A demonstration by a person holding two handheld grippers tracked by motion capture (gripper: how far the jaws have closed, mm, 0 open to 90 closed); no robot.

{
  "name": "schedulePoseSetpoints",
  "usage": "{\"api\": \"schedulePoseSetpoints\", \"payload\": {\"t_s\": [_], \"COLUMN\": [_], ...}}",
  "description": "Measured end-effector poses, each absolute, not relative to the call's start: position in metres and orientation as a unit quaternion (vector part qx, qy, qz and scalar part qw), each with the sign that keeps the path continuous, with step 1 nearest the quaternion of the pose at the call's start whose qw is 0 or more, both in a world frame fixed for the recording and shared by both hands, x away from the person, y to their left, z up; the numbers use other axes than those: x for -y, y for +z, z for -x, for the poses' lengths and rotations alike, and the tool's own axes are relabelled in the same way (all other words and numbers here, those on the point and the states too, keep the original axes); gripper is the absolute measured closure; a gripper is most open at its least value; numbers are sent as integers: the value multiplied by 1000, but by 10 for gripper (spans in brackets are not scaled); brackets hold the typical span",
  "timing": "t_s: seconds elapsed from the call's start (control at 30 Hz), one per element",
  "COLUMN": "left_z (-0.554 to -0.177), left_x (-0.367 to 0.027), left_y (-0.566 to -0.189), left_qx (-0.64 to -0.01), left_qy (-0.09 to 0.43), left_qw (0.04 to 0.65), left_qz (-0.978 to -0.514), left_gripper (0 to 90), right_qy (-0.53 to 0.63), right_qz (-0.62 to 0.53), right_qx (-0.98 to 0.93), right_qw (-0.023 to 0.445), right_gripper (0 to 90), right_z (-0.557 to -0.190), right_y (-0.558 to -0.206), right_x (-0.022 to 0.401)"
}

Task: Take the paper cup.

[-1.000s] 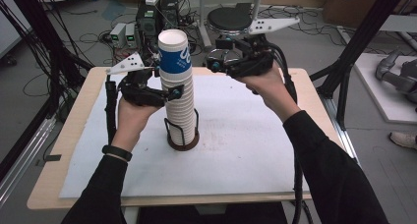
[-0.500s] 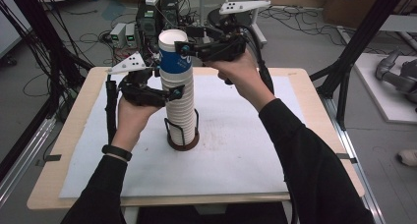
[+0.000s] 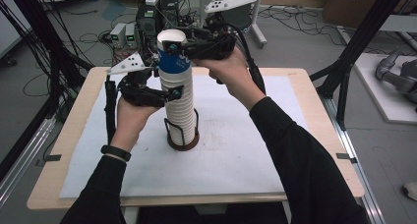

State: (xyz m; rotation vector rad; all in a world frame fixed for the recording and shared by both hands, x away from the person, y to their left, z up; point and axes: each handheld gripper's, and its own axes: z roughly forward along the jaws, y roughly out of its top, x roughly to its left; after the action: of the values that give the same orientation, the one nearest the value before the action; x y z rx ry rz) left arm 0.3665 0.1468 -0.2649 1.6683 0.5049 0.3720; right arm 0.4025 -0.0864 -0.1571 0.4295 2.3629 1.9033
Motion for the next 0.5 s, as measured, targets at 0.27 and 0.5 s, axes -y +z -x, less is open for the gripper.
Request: {"api": "schedulePoseSetpoints", "payload": {"t_s": [0.27, 0.5], "left_z": [-366, -366], "left_x": [-146, -146], "left_y": [-265, -265], "left_qx": [-219, -220], "left_qy": [163, 164], "left_qw": [628, 627], "left_qz": [-729, -729], "left_gripper": [108, 108], "right_qy": [634, 654], "right_qz": [-135, -126], "right_qx": [-760, -744], "right_qw": [45, 59], "right_gripper": [303, 303], "right_z": [-400, -396], "right_y": [-149, -127], "right_x": [89, 91]}}
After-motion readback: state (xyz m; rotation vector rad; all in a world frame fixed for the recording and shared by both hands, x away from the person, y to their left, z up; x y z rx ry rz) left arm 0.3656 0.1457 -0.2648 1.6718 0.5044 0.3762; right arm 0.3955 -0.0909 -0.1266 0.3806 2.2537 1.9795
